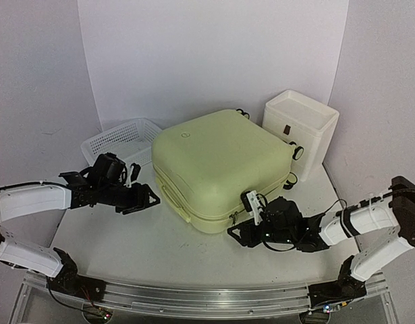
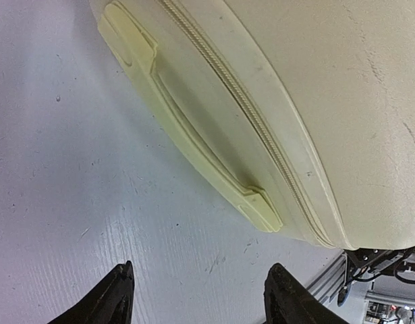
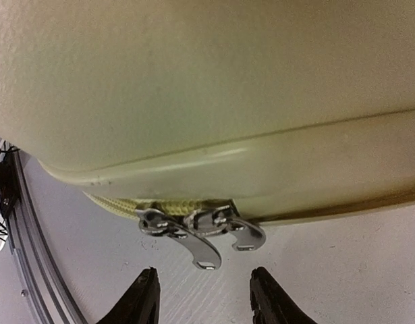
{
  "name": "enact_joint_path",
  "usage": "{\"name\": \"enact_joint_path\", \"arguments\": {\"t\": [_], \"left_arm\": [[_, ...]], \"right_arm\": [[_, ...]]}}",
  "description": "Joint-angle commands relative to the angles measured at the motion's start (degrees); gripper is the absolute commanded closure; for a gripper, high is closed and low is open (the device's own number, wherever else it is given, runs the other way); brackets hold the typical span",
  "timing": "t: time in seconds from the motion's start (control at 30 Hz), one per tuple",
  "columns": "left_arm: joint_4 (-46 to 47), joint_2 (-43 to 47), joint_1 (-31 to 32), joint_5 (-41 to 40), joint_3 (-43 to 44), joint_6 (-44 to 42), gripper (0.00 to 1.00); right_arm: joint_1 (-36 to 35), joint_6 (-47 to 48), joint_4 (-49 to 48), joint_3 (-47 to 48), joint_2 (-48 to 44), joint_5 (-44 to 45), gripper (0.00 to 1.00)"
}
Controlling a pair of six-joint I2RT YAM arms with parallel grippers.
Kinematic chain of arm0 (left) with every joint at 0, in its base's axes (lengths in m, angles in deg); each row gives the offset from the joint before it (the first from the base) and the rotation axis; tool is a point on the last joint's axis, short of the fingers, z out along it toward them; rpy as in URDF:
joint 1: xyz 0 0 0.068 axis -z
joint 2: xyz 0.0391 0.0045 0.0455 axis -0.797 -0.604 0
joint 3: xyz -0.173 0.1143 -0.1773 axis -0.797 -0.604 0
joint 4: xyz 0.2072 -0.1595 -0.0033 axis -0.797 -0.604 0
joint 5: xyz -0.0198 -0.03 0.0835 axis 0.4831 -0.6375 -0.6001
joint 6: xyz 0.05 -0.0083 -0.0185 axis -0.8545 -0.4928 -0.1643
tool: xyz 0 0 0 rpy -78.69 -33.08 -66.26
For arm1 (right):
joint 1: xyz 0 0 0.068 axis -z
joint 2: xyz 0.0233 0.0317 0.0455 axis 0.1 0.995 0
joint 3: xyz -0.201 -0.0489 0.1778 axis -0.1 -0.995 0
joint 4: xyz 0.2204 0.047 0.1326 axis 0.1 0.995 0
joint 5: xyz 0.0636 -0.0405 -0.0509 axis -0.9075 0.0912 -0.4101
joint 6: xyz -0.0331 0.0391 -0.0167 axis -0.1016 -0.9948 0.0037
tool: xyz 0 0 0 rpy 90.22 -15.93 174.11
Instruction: Open, take out, and arrange the luggage
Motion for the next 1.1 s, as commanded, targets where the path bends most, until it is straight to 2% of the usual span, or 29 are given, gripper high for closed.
{"name": "enact_joint_path", "arguments": {"t": [0.0, 0.13, 0.2, 0.37, 0.5, 0.67, 0.83, 1.07], "left_arm": [[7.8, 0.1, -3.9, 9.2, -0.5, 1.5, 0.35], [13.0, -2.0, -7.2, 13.6, -2.4, 3.3, 0.38], [14.5, -3.5, -8.0, 14.5, -2.6, 3.1, 0.39], [19.5, -9.0, -9.4, 17.8, -2.1, 3.3, 0.42], [22.4, -11.9, -10.3, 19.6, -2.1, 4.2, 0.43], [25.1, -14.6, -10.8, 21.7, -1.8, 4.7, 0.43], [28.1, -18.3, -12.0, 24.2, -1.7, 5.5, 0.44], [32.5, -23.6, -13.8, 26.4, -1.8, 6.8, 0.47]], "right_arm": [[-0.5, 1.1, -9.3, 2.6, 2.6, 4.6, 0.54], [-0.5, 1.0, -9.3, 3.3, 2.8, 7.5, 0.58], [-0.7, 0.9, -8.6, 3.5, 2.8, 8.1, 0.64], [-1.5, 2.1, -8.7, 5.1, 4.5, 5.5, 0.71], [-2.9, 2.0, -10.3, 5.3, 5.1, 5.8, 0.74], [-3.6, 1.7, -10.6, 4.9, 4.1, 7.1, 0.83], [-3.9, 1.8, -8.2, 4.4, 2.6, 7.3, 1.00], [-6.6, 4.2, -2.6, 6.2, 1.6, 10.3, 1.00]]}}
